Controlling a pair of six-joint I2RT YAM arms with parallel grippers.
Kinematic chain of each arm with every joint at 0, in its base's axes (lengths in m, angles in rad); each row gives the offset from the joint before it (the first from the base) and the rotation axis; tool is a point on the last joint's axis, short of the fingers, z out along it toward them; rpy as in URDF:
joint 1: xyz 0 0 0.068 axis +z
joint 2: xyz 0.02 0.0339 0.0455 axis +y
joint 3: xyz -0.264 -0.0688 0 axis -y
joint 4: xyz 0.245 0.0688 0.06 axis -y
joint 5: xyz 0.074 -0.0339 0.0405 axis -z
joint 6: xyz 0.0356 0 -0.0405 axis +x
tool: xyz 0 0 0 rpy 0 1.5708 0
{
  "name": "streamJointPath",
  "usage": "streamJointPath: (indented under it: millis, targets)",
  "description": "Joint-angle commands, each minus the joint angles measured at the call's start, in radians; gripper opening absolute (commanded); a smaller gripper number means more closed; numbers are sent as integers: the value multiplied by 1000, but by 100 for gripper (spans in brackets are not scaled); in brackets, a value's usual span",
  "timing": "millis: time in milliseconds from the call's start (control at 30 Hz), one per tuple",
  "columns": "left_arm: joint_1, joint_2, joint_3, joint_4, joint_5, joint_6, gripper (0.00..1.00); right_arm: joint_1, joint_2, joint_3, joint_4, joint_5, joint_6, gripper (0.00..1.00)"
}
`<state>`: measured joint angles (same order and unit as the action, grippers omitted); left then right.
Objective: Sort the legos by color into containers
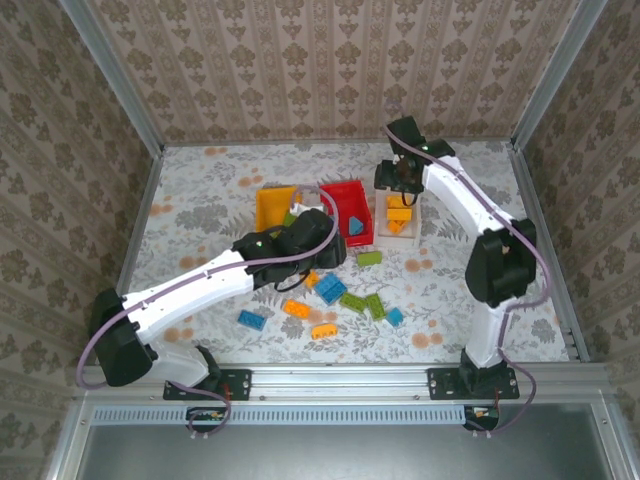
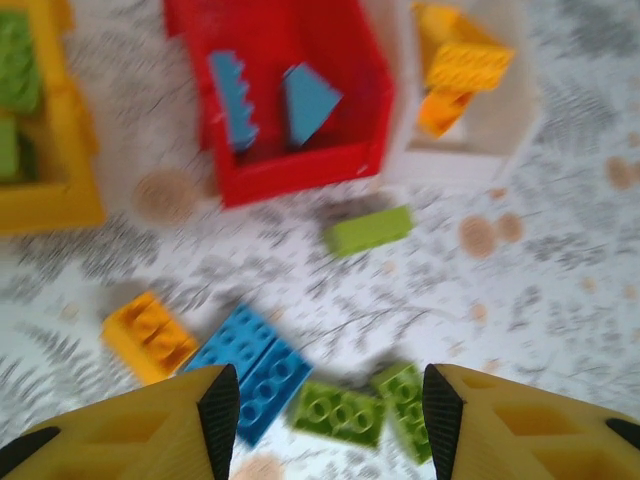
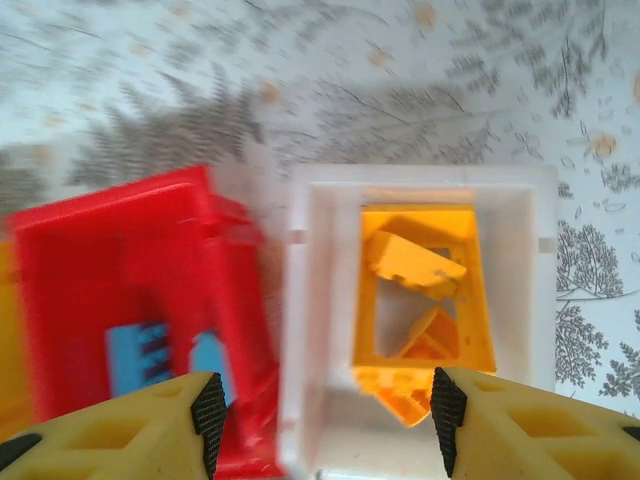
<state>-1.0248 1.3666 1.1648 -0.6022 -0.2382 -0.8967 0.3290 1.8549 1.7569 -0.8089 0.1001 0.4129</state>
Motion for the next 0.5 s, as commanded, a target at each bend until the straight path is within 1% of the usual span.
streamJointPath:
  millis: [0, 33, 100, 167, 267, 367, 467]
  targets:
    - [16, -78, -71, -227, -85, -207, 56, 68, -175, -117, 78, -21, -63, 61]
    - [19, -104, -96, -284, -103, -283, 56, 92, -222, -171, 116, -59, -84, 61]
    - [22, -171, -183, -374, -122, -456, 56, 163, -333, -314, 227, -201, -141, 62]
    - [26, -251, -280, -409, -113, -597, 56, 243, -426, -458, 335, -336, -181, 65]
    - [52, -368, -423, -411, -64, -773, 57, 359, -543, -649, 468, -512, -172, 68]
    - [87, -443, -530, -382, -10, -861, 59, 486, -596, -764, 539, -527, -145, 73]
    - [152, -455, -593, -313, 56, -862, 63, 585, -599, -798, 556, -488, -109, 74]
